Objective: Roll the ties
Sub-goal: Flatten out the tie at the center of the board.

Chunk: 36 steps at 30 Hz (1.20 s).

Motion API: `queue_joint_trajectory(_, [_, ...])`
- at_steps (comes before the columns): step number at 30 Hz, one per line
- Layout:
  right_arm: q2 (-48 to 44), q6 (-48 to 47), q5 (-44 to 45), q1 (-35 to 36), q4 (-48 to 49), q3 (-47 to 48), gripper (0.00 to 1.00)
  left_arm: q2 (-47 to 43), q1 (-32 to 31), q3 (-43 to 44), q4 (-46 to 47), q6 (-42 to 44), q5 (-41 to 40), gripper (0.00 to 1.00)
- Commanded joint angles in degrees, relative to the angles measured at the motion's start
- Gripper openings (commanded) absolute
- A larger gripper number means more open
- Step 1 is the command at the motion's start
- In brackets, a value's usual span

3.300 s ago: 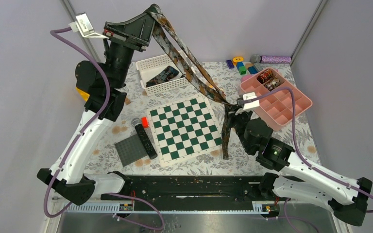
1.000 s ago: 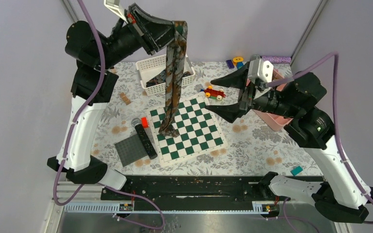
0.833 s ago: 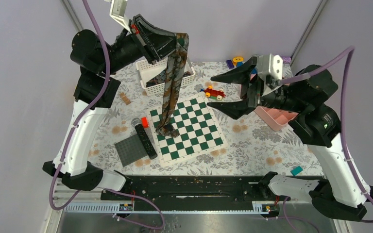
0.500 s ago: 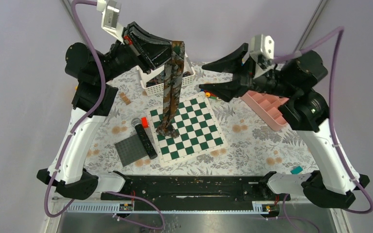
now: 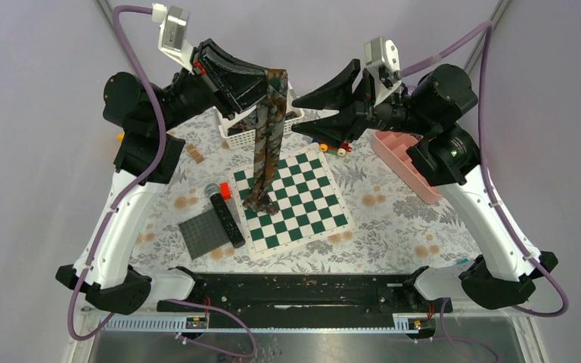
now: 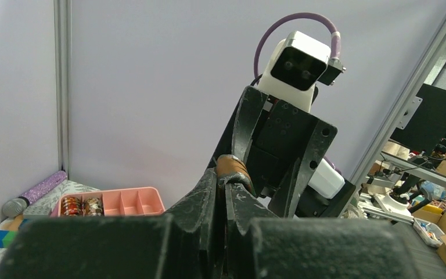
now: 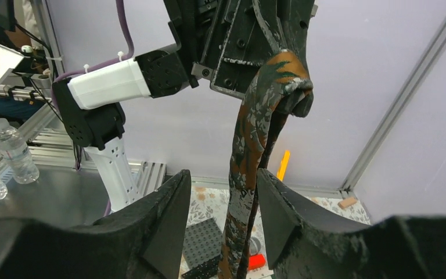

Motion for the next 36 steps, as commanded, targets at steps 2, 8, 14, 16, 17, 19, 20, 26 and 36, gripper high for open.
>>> queue_joint_trajectory(2, [0.94,3.56,-3.22,-0.28,6.54,0.02,0.52,-0.92,-0.21,0.11,4.66,-1.45,1.58,0.0])
queue_joint_trajectory(8, [2.21,3.77,-2.67,-0.29,7.33,-0.09,0.52,-0.79,-0.27,0.14,5.58,-2.36,2.03,0.0])
queue_joint_trajectory(14, [2.4,3.35,-2.01,-0.27,7.48,-0.69,0.53,-0.78,-0.29,0.17,5.65,-2.38,2.56,0.0])
queue_joint_trajectory(16, [2.5,3.32,-2.21,-0.27,7.52,-0.79,0.53,-0.7,-0.29,0.14,5.6,-2.38,2.51,0.0])
queue_joint_trajectory(17, [2.49,3.37,-2.35,-0.31,7.52,-0.8,0.52,-0.7,-0.29,0.13,5.68,-2.46,2.57,0.0])
queue_joint_trajectory(19, [2.61,3.52,-2.56,-0.34,7.73,-0.79,0.51,-0.59,-0.29,0.16,5.76,-2.54,2.57,0.0])
queue_joint_trajectory(20, [2.63,3.74,-2.84,-0.35,7.99,-0.86,0.5,-0.53,-0.29,0.14,5.77,-2.51,2.52,0.0])
queue_joint_trajectory(26, [3.25,5.12,-3.85,-0.3,9.01,-0.41,0.47,0.14,-0.4,0.43,6.07,-3.0,2.55,0.0])
queue_joint_trajectory(36, [3.38,5.49,-3.76,-0.29,9.08,0.04,0.42,1.23,-1.79,1.37,4.96,-2.11,2.58,0.0])
